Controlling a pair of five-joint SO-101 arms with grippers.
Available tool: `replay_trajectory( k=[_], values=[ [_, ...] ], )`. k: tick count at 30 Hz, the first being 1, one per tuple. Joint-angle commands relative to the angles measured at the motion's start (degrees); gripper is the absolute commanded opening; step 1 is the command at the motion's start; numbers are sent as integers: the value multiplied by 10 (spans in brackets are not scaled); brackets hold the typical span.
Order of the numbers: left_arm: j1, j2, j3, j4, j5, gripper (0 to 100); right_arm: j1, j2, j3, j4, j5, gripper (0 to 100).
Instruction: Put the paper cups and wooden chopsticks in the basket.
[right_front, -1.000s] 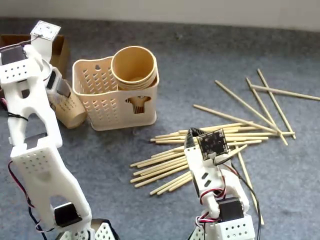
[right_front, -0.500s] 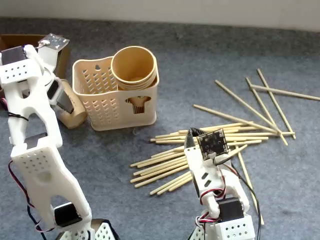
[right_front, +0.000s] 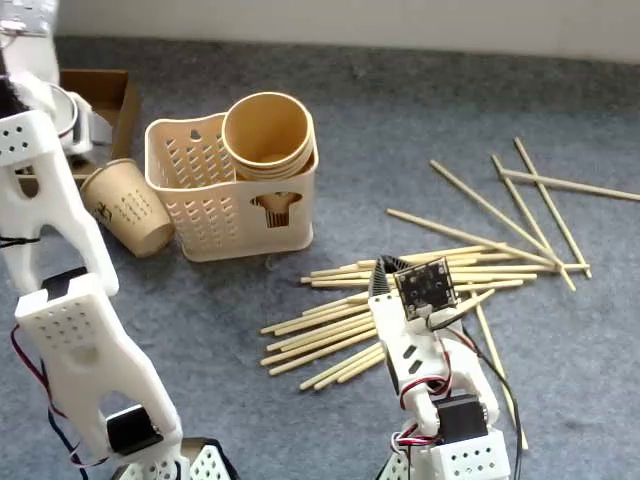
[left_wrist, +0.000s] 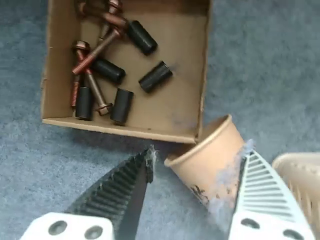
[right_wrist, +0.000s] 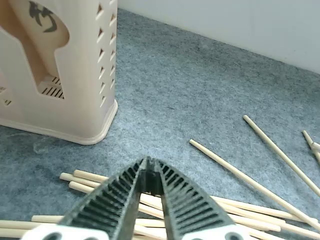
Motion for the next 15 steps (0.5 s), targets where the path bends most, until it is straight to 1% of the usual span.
replay_trajectory(
  k=[1,4,6,8,9,11,12,15],
  values=[
    [-21,35,-26,-61,44,266,-6,-2,84,3,6,10],
    [-36,102,-29,-81,43,266,-5,-2,84,3,6,10],
    [-47,137,-30,-70,28,266,-5,-2,84,3,6,10],
    [-49,147,-30,-34,-33,266,-5,-2,84,3,6,10],
    [-49,149,-30,-4,-69,266,-5,-2,84,3,6,10],
    [-51,148,-30,60,-120,266,-5,-2,84,3,6,10],
    [-55,147,-27,83,-130,266,-5,-2,84,3,6,10],
    [-77,146,-30,84,-132,266,-5,-2,84,3,6,10]
  ],
)
